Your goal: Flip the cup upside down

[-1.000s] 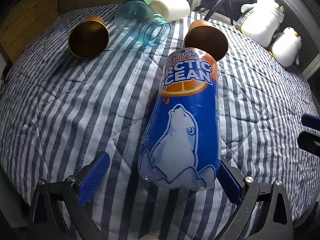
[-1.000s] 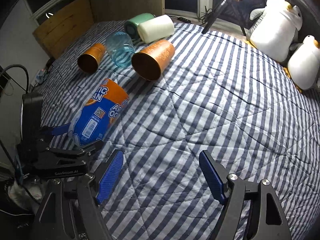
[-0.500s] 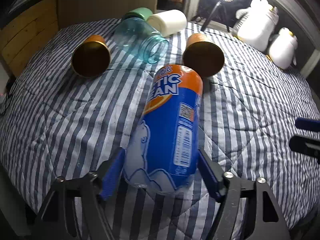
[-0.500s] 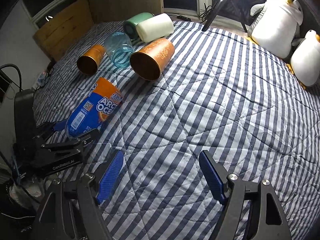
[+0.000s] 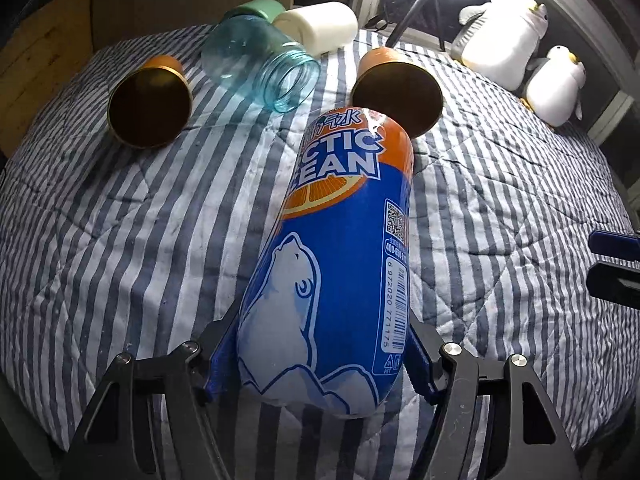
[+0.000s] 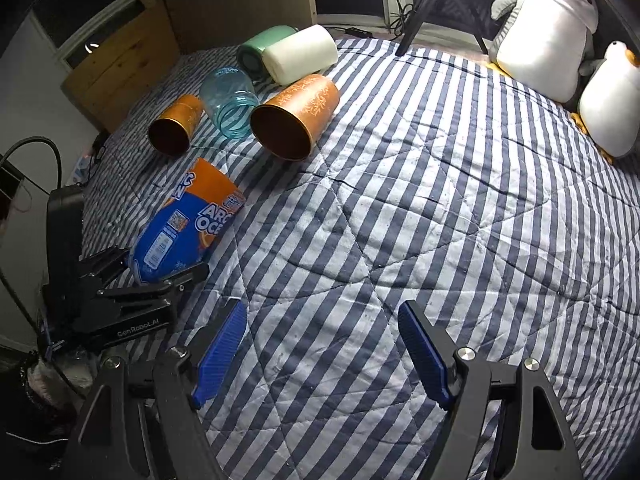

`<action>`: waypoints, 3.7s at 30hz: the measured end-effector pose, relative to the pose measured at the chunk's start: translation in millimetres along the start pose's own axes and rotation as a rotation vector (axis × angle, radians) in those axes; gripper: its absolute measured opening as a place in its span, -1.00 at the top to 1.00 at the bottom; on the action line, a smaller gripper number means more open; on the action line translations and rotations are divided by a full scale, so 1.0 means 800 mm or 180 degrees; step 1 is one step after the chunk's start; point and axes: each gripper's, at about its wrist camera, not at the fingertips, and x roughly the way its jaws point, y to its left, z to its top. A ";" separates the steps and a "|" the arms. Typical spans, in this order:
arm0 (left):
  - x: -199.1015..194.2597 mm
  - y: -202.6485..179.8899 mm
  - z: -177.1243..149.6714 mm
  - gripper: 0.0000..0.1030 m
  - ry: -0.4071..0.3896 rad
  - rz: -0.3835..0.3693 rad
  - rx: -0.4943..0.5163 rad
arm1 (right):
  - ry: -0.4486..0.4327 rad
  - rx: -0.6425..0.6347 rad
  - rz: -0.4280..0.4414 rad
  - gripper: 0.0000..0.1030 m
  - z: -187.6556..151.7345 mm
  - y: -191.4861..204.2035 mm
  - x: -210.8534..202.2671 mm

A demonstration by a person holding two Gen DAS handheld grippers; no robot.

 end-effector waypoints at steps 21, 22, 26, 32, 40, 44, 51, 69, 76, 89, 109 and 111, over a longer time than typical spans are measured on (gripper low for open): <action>-0.051 -0.023 0.071 -0.40 0.1486 0.0298 0.1723 | -0.0099 0.0209 0.0218 -0.45 -0.012 -0.009 0.003; -0.051 -0.028 0.072 -0.40 0.1581 0.0345 0.1853 | -0.0109 0.0232 0.0226 -0.45 -0.016 -0.010 0.003; -0.043 -0.042 0.076 -0.40 0.2001 0.0429 0.2169 | -0.0136 0.0310 0.0262 -0.45 -0.023 -0.016 0.002; -0.013 -0.067 0.094 -0.40 0.2314 0.0662 0.2460 | -0.0188 0.0445 0.0310 -0.45 -0.031 -0.028 -0.003; 0.015 -0.109 0.116 -0.43 0.2382 0.0683 0.2721 | -0.0239 0.0531 0.0273 -0.45 -0.037 -0.040 -0.014; 0.019 -0.117 0.121 -0.69 0.2312 0.0588 0.2665 | -0.0278 0.0506 0.0223 -0.45 -0.036 -0.040 -0.022; 0.001 -0.111 0.120 -0.85 0.2052 0.0474 0.2510 | -0.0287 0.0510 0.0212 -0.45 -0.035 -0.043 -0.025; -0.132 -0.075 0.124 -0.85 0.1166 0.0288 0.2080 | -0.0532 0.0476 0.0108 -0.45 -0.023 -0.015 -0.059; -0.224 -0.043 0.145 -0.85 0.0209 0.0122 0.1856 | -0.0839 0.0455 -0.0100 -0.45 -0.005 0.030 -0.095; -0.431 0.025 0.180 -0.85 -0.2058 -0.0074 0.1212 | -0.1910 0.0408 -0.0619 -0.53 0.066 0.138 -0.214; -0.573 0.104 0.175 -0.99 -0.3055 -0.0122 0.0458 | -0.3096 0.0584 -0.1120 -0.97 0.076 0.201 -0.332; -0.571 0.107 0.174 -0.99 -0.3049 -0.0117 0.0418 | -0.3139 0.0647 -0.1236 -0.97 0.077 0.201 -0.335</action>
